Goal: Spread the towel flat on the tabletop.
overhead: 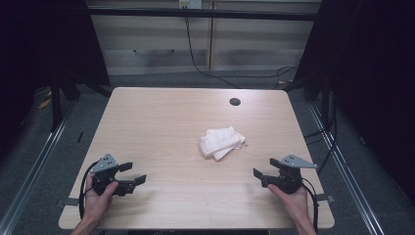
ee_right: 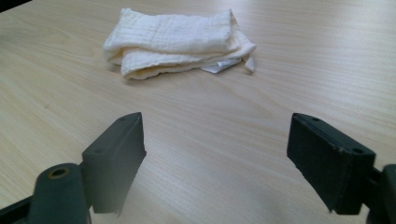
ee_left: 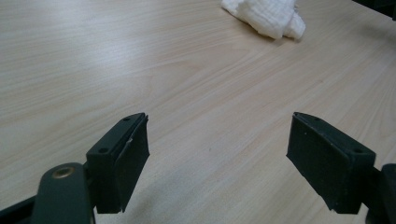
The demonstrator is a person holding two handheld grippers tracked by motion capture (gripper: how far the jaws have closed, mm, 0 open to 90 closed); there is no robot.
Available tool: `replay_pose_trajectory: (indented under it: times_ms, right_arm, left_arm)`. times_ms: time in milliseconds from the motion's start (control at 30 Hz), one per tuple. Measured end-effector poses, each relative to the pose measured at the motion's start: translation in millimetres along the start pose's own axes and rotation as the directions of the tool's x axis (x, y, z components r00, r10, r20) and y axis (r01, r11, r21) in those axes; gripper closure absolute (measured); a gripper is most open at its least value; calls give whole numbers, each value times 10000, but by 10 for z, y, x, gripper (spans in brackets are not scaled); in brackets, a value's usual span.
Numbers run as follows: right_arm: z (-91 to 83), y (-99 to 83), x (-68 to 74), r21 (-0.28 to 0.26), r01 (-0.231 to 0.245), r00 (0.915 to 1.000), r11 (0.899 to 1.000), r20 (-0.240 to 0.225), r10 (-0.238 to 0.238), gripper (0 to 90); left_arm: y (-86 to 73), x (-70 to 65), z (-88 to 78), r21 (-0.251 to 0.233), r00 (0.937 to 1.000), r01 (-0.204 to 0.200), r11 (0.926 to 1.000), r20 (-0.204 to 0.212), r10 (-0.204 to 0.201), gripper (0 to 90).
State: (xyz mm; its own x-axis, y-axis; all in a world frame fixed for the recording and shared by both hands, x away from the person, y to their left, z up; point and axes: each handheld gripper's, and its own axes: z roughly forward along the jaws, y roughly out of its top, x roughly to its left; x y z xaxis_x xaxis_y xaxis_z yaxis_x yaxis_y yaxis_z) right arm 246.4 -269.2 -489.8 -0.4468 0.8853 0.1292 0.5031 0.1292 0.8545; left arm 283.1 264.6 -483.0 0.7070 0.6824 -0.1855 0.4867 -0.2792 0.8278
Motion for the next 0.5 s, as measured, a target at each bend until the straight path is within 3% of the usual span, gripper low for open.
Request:
replay_pose_trajectory:
  times_ms: [100, 267, 500]
  right_arm:
    - [-8, -10, -7, -116, -79, 9996, 9999, -254, 76, 269]
    - [8, -17, 2, -54, -167, 9981, 9998, -594, 164, 308]
    - [-35, 17, -14, 66, -357, 9954, 9993, -884, 362, 308]
  left_arm:
    - [5, 1, 14, 18, 10000, -5, 10000, 35, 5, 204]
    - [13, -2, 24, -57, 9999, 152, 9999, -13, -152, 204]
    - [14, -19, 50, 131, 9998, 190, 9997, -47, -190, 196]
